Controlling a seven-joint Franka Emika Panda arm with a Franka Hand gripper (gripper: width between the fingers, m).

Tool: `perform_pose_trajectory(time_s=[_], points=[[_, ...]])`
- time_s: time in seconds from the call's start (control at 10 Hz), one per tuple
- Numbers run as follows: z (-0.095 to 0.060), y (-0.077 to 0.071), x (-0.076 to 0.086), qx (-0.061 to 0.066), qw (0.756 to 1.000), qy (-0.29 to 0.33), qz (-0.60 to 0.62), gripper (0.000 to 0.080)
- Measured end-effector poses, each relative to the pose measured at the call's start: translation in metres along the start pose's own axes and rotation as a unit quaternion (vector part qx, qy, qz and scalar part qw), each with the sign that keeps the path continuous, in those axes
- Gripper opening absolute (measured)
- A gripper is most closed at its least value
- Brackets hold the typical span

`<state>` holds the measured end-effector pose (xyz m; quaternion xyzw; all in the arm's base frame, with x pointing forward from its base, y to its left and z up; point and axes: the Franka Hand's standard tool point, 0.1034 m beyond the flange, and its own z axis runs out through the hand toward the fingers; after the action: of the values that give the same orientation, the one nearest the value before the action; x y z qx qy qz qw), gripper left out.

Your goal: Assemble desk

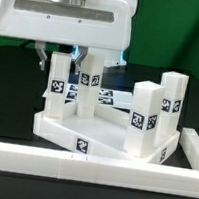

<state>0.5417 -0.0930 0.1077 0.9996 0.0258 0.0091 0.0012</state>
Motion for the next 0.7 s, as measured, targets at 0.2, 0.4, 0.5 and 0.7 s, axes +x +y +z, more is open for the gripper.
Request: perform_pose_trajectory(time_s=[0.2, 0.4, 0.5, 0.7], points=[[0.0001, 0.0001, 0.0, 0.0, 1.0, 0.0, 0.014, 0.0289], [-0.0001, 0.0024, -0.0012, 0.007, 0.993, -0.002, 0.114, 0.0289], [0.001, 0.0041, -0.0018, 0.013, 0.985, -0.001, 0.173, 0.0291], [0.0015, 0.0066, -0.0018, 0.023, 0.964, 0.001, 0.265, 0.0291]])
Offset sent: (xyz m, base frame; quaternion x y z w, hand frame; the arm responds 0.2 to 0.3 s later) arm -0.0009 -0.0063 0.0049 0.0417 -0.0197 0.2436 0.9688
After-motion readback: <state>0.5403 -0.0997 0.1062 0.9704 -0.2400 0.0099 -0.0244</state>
